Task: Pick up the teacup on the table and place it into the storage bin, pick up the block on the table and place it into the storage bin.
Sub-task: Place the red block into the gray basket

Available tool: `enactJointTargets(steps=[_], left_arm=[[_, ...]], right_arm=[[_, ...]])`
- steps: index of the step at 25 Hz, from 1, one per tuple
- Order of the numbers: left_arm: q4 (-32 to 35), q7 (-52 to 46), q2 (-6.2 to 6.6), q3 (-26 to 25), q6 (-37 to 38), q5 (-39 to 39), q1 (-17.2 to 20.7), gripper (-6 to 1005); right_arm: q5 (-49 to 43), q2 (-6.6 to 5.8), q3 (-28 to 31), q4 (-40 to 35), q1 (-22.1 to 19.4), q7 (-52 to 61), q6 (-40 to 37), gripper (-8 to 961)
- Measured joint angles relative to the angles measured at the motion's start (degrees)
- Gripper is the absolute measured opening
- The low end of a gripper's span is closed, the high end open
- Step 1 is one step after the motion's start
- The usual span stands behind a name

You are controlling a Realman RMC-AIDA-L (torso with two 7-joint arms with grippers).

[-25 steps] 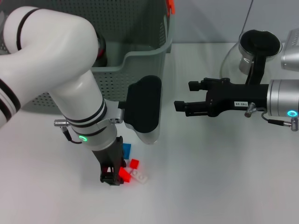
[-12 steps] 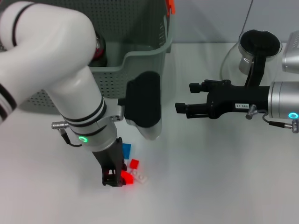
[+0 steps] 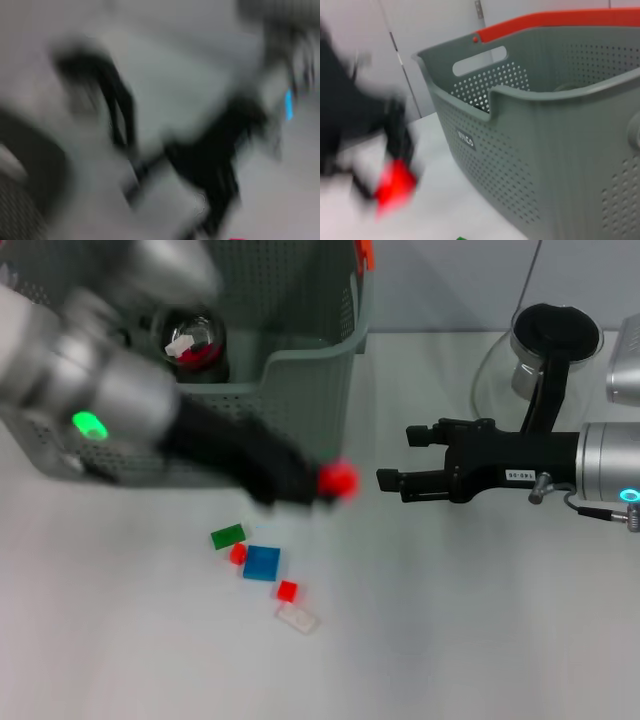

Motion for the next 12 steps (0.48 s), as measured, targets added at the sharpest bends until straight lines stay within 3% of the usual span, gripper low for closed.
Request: enactJointTargets(steps=[3, 7, 12], left_arm=[[1.6, 0.7, 0.98, -6.1, -1.6, -3.3, -0.3, 310], [1.7, 0.1, 4.09, -8.4, -11.1, -2.8, -1.4, 317], [-8.2, -0.1, 7.08, -8.8, -25.4, -1.4, -4.3, 326]], right_arm=[[-0.1, -0.07, -0.1, 0.0, -0.1, 0.2, -0.3, 912], [0.0, -0.25, -0.1, 0.0, -0.1, 0.2, -0.8, 913], [-0.2, -0.12, -0.2, -0.1, -0.1, 0.1, -0.8, 913]])
